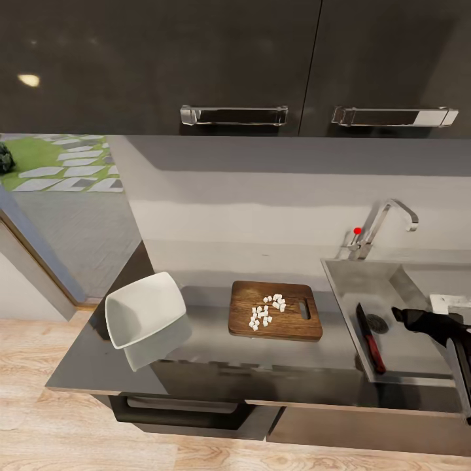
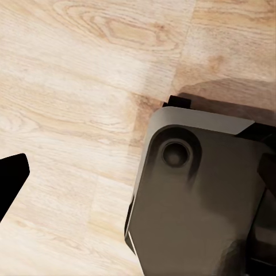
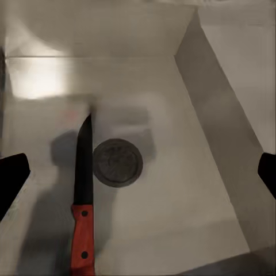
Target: In the kitchen, take the Vidalia onion out of the sink, dice it on the chopping board with the paring knife, put the diced onion into the bowl on the countertop, then place both the paring knife and the chopping board into the sink.
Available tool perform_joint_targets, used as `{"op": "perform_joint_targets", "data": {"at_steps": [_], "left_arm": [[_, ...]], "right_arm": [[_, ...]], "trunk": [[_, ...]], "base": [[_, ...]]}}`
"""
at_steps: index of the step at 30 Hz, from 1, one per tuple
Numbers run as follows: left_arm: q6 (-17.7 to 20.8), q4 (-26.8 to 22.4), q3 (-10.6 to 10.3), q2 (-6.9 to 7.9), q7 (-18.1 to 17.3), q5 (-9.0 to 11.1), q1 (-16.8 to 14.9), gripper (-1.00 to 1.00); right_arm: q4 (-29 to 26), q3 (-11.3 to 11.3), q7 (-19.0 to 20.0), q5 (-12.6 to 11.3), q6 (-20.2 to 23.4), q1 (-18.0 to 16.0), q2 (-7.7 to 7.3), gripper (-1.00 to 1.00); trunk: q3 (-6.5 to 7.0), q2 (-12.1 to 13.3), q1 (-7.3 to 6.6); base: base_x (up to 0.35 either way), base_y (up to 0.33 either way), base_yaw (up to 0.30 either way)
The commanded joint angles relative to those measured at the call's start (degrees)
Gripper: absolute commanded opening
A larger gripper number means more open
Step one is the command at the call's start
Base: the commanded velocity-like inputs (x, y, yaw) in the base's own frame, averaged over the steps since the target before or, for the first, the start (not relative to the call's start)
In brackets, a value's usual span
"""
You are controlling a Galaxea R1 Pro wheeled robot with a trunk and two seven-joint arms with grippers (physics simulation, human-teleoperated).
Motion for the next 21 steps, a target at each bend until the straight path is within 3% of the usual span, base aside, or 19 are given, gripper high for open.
{"op": "perform_joint_targets", "data": {"at_steps": [1, 6, 12, 21], "left_arm": [[-0.38, 0.25, -0.48, -0.05, 0.05, 0.44, -0.11, 1.00], [-0.38, 0.24, -0.49, -0.05, 0.04, 0.44, -0.11, 1.00], [-0.38, 0.24, -0.49, -0.05, 0.04, 0.44, -0.11, 1.00], [-0.38, 0.24, -0.48, -0.05, 0.04, 0.44, -0.11, 1.00]], "right_arm": [[-0.48, -0.17, 1.13, 0.62, 0.53, -0.05, -0.01, 1.00], [-1.77, -0.58, 4.92, 0.66, 1.45, -0.05, -0.03, 1.00], [-1.89, -0.62, 5.57, 0.66, 1.56, -0.04, -0.03, 1.00], [-1.89, -0.63, 5.65, 0.66, 1.56, -0.06, 0.05, 1.00]], "trunk": [[-0.11, -0.11, 0.03], [-0.11, -0.11, 0.03], [-0.11, -0.11, 0.03], [0.03, -0.11, 0.03]], "base": [[0.000, 0.000, 0.000], [0.000, 0.009, 0.000], [0.000, 0.197, -0.019], [0.000, 0.231, -0.128]]}}
